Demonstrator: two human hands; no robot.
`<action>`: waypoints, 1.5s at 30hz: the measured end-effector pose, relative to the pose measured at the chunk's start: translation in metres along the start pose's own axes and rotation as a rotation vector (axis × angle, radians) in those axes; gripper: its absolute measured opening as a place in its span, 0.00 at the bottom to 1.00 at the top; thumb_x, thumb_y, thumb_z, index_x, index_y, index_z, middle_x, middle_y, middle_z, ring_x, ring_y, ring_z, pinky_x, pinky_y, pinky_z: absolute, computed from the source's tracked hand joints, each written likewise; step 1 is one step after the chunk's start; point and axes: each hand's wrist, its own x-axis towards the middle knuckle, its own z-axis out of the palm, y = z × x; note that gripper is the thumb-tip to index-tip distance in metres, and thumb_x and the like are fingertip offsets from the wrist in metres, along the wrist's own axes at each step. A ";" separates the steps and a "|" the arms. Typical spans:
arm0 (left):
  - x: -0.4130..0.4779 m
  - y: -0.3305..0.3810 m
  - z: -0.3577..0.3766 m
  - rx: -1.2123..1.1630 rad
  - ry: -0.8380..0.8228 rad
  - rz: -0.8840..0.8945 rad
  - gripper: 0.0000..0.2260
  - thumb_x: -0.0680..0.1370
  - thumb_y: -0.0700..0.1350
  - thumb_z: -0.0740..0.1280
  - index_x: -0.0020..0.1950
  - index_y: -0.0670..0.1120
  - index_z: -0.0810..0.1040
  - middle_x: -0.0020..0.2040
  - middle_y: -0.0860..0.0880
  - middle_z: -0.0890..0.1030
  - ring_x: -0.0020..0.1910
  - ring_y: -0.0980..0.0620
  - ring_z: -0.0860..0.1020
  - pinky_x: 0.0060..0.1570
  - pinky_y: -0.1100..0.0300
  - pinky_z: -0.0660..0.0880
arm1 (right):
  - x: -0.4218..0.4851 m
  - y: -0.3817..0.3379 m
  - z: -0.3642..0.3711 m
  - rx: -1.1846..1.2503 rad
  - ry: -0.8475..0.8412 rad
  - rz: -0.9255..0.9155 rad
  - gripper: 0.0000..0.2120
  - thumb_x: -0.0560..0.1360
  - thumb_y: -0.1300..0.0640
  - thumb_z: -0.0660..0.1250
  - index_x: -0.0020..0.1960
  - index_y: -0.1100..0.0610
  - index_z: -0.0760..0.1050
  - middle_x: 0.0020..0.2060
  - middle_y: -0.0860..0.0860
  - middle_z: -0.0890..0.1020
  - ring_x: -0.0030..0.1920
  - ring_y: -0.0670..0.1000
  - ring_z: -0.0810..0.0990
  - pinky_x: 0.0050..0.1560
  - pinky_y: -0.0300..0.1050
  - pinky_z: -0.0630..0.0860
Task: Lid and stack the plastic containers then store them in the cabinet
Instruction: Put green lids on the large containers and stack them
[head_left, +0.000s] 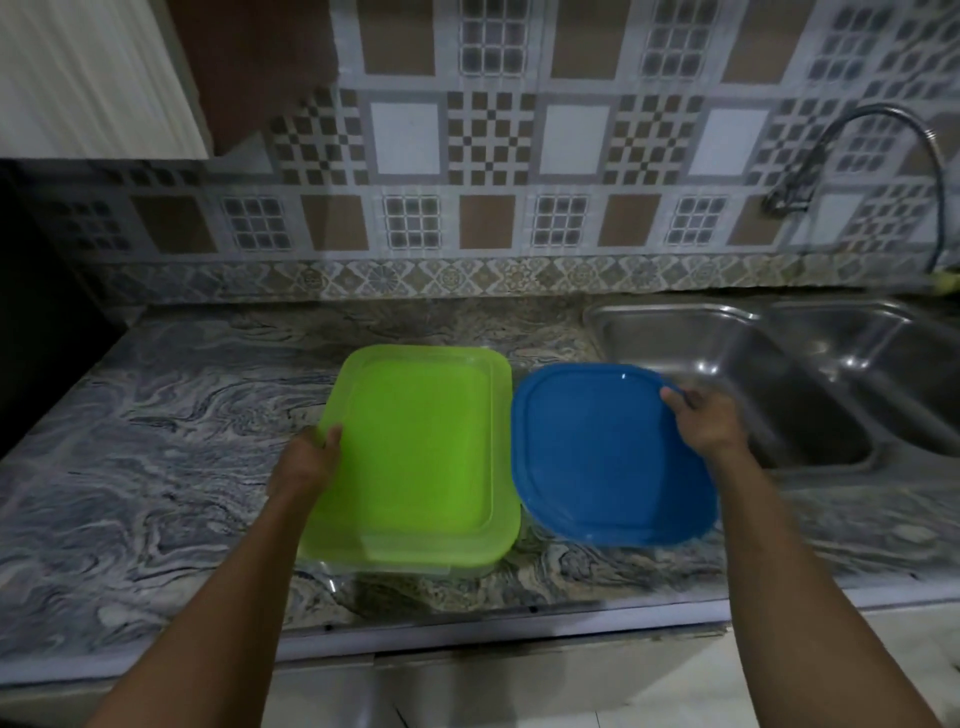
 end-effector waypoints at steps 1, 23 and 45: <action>-0.001 0.002 -0.001 -0.024 -0.009 -0.012 0.26 0.81 0.55 0.60 0.66 0.34 0.71 0.62 0.30 0.75 0.59 0.34 0.76 0.54 0.49 0.73 | 0.007 -0.007 -0.009 0.008 0.023 -0.037 0.28 0.74 0.35 0.59 0.59 0.56 0.80 0.56 0.59 0.83 0.59 0.60 0.80 0.59 0.53 0.74; -0.043 0.051 0.069 -0.487 -0.166 0.049 0.22 0.81 0.48 0.62 0.73 0.44 0.68 0.68 0.43 0.75 0.65 0.43 0.75 0.65 0.46 0.72 | 0.019 -0.120 0.044 0.070 -0.070 -0.112 0.18 0.76 0.41 0.64 0.43 0.56 0.80 0.44 0.54 0.83 0.47 0.58 0.81 0.46 0.49 0.77; -0.033 0.071 0.093 -0.523 -0.193 0.069 0.19 0.81 0.45 0.61 0.73 0.47 0.69 0.66 0.43 0.76 0.62 0.40 0.77 0.62 0.47 0.73 | -0.019 -0.081 0.029 0.617 -0.362 0.104 0.17 0.76 0.46 0.68 0.60 0.54 0.79 0.53 0.53 0.85 0.53 0.55 0.84 0.59 0.53 0.79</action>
